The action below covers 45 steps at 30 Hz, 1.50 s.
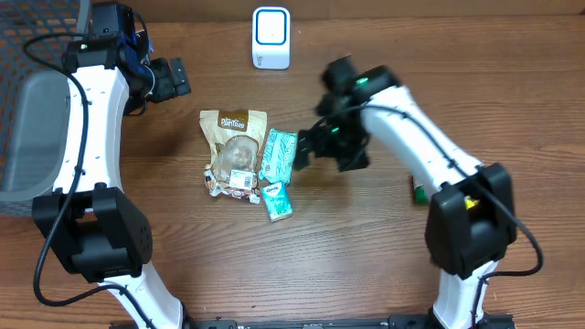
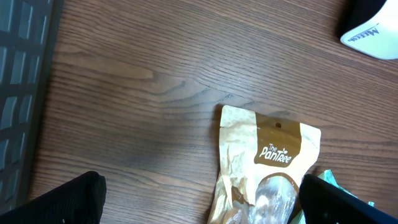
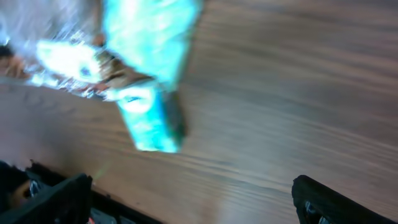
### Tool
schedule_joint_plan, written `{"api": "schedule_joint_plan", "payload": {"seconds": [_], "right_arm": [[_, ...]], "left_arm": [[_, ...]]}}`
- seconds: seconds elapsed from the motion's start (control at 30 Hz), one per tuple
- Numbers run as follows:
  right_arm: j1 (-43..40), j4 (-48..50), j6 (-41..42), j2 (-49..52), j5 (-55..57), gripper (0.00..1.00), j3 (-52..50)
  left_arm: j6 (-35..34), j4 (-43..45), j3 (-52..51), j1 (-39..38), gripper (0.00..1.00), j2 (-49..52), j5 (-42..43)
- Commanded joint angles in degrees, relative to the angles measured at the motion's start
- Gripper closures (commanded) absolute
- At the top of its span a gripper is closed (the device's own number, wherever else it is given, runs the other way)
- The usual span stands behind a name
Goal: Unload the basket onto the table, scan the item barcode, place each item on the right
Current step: 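Open the right gripper and reach toward the Kleenex tissue pack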
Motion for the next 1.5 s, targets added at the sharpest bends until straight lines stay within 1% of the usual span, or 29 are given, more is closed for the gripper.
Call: {"api": "schedule_joint_plan", "payload": {"seconds": [0.0,0.07,0.17,0.27,0.43,0.63,0.7,0.97,1.07,1.13,1.33,1.47], "right_arm": [[4.8,1.6,4.0,-0.6,0.0,0.0,0.9],[7.6,2.4,6.3,-0.6,2.5,0.04,0.9],[11.5,2.6,11.3,-0.6,9.4,0.08,0.9],[14.4,2.8,14.0,-0.6,12.9,0.19,0.9],[18.0,3.7,14.2,-0.6,13.9,0.39,0.8],[18.9,4.9,14.2,-0.6,13.9,0.42,-0.3],[18.9,5.6,14.2,-0.6,13.9,0.45,-1.3],[20.9,13.9,14.2,-0.6,13.8,0.51,-6.1],[22.1,18.2,14.2,-0.6,14.0,0.58,-7.8],[22.9,20.2,14.2,-0.6,15.5,0.62,-8.8],[24.4,22.6,14.2,-0.6,23.5,0.62,-11.1],[24.4,24.0,14.2,-0.6,24.0,0.61,-12.5]], "left_arm": [[0.9,-0.1,0.7,-0.4,0.0,-0.8,0.6],[0.9,-0.1,0.7,-0.4,0.0,-0.8,0.6],[0.9,-0.1,0.7,-0.4,0.0,-0.8,0.6],[0.9,-0.1,0.7,-0.4,0.0,-0.8,0.6],[0.9,-0.1,0.7,-0.4,0.0,-0.8,0.6],[0.9,-0.1,0.7,-0.4,0.0,-0.8,0.6],[0.9,-0.1,0.7,-0.4,0.0,-0.8,0.6],[0.9,-0.1,0.7,-0.4,0.0,-0.8,0.6],[0.9,-0.1,0.7,-0.4,0.0,-0.8,0.6],[0.9,-0.1,0.7,-0.4,0.0,-0.8,0.6],[0.9,-0.1,0.7,-0.4,0.0,-0.8,0.6],[0.9,-0.1,0.7,-0.4,0.0,-0.8,0.6]]}}
